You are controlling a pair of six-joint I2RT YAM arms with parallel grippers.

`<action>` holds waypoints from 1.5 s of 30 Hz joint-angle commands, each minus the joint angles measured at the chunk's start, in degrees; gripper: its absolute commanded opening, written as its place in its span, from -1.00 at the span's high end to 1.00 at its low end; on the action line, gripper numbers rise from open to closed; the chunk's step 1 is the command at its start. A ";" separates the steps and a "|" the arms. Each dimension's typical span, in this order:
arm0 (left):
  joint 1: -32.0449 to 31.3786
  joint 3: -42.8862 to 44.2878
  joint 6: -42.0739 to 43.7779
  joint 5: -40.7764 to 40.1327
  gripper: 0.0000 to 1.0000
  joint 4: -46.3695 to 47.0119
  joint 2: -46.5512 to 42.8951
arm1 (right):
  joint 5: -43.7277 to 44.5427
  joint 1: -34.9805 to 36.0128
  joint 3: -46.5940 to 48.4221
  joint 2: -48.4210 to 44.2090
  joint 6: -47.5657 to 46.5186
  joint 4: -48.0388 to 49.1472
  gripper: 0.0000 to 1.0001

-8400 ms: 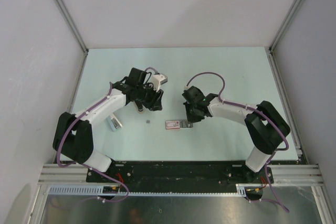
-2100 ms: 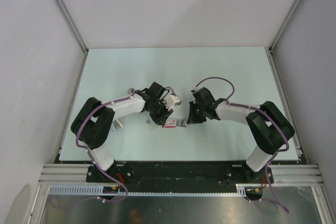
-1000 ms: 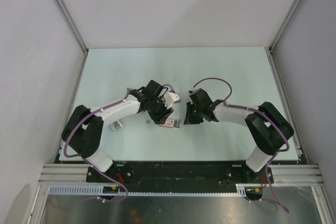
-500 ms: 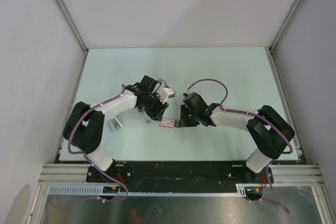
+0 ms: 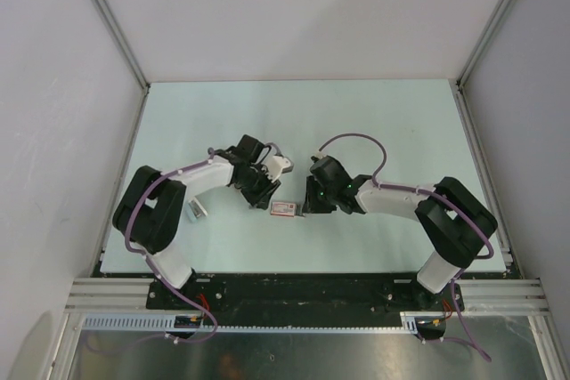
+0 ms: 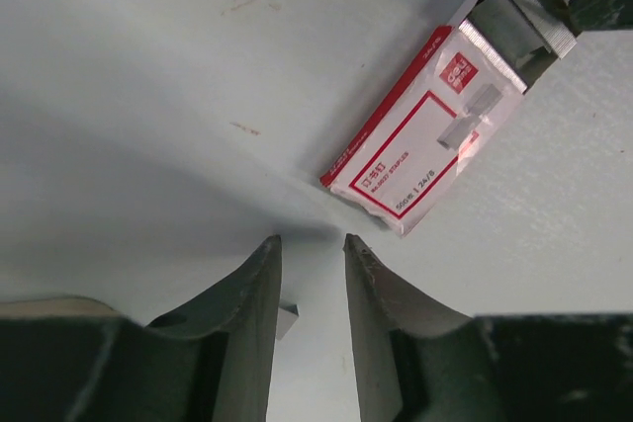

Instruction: Unload the staples from the stapler

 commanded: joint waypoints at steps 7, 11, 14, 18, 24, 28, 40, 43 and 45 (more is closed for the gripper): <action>-2.90 -2.20 2.25 1.58 0.27 2.95 -0.15 | 2.53 0.45 2.97 -0.06 -0.18 -0.48 0.42; -4.25 -3.15 2.54 3.05 0.28 2.98 -1.57 | 5.76 -0.11 3.02 -1.04 -1.79 -3.40 0.43; -5.34 -3.93 2.84 4.37 0.28 3.05 -2.80 | 7.36 -1.10 3.03 -2.11 -3.20 -5.23 0.45; -6.02 -4.57 3.20 4.94 0.28 2.98 -3.58 | 8.05 -2.19 3.06 -3.09 -4.25 -6.60 0.48; -6.09 -4.70 3.31 4.30 0.28 3.01 -3.25 | 7.55 -2.32 3.09 -3.00 -4.94 -6.22 0.52; -6.06 -4.09 2.94 3.86 0.28 3.02 -3.06 | 5.54 -2.31 3.46 -3.21 -5.35 -4.47 0.52; -6.02 -2.34 2.10 2.41 0.28 3.02 -1.93 | -6.66 -3.51 3.79 -3.24 -5.80 0.93 0.55; -5.98 -2.02 2.09 1.95 0.29 3.07 -1.77 | -7.20 -4.81 3.20 -5.29 -6.14 0.15 0.56; -5.90 -1.93 1.98 1.69 0.29 3.07 -1.76 | -6.95 -6.48 2.75 -7.24 -6.65 -0.56 0.56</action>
